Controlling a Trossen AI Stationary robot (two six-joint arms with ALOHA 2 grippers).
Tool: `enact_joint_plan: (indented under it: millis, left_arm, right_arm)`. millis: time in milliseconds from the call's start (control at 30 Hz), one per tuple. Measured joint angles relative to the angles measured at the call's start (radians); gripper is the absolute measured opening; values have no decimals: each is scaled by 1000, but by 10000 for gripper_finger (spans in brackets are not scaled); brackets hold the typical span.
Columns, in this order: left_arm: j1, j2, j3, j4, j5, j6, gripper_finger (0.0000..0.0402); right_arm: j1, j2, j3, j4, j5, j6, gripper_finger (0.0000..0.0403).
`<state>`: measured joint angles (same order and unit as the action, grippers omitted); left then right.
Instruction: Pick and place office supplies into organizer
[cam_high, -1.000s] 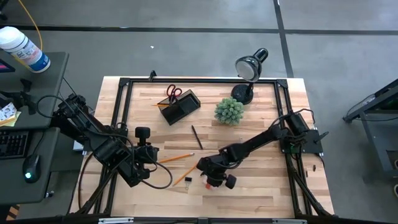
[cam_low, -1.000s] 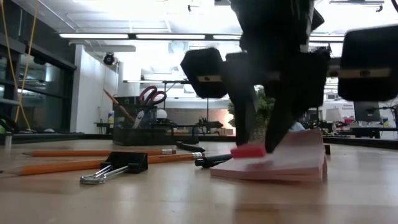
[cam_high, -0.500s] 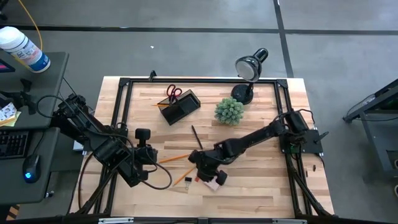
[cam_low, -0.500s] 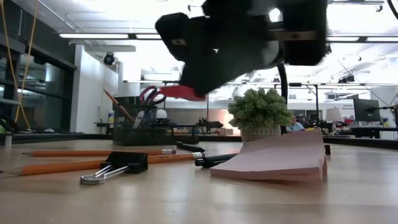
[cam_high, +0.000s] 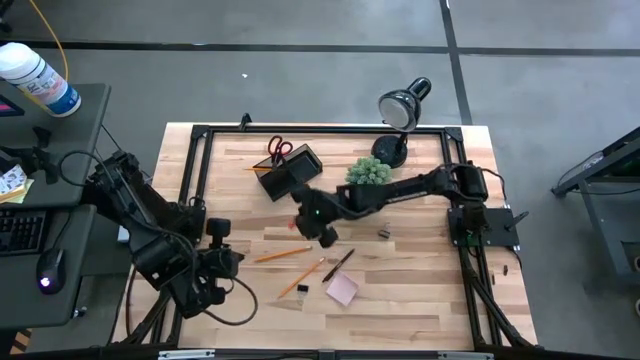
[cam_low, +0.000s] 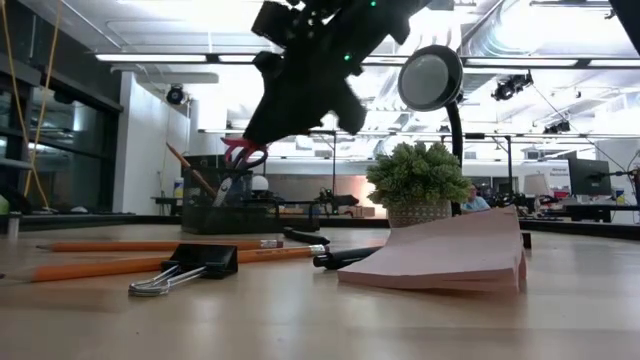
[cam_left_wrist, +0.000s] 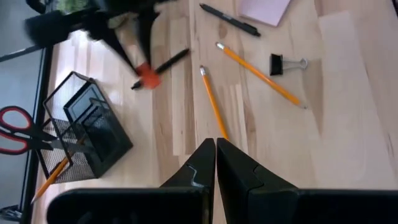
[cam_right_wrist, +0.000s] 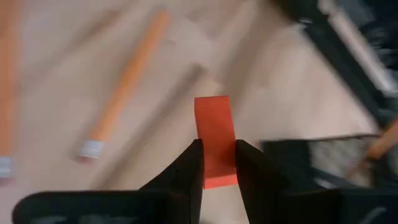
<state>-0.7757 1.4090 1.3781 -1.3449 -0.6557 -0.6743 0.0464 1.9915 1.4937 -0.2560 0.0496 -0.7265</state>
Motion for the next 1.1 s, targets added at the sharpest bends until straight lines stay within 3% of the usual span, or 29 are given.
enact_joint_plan:
  millis: [333,567,700,900,1100]
  left_arm:
    - [3,0,0,1,-18,-32,5]
    - [3,1,0,-3,-19,-41,5]
    - [3,1,0,-2,-17,-42,5]
    - [3,0,0,-3,-11,-75,5]
    - [3,0,0,-4,-12,-90,5]
  right_arm:
    - [-92,49,0,276,149,-107,80]
    - [-125,162,83,283,208,-95,80]
    - [-142,238,222,192,232,-87,80]
    - [-162,342,439,-120,165,-87,80]
    - [-167,396,537,-188,184,-38,81]
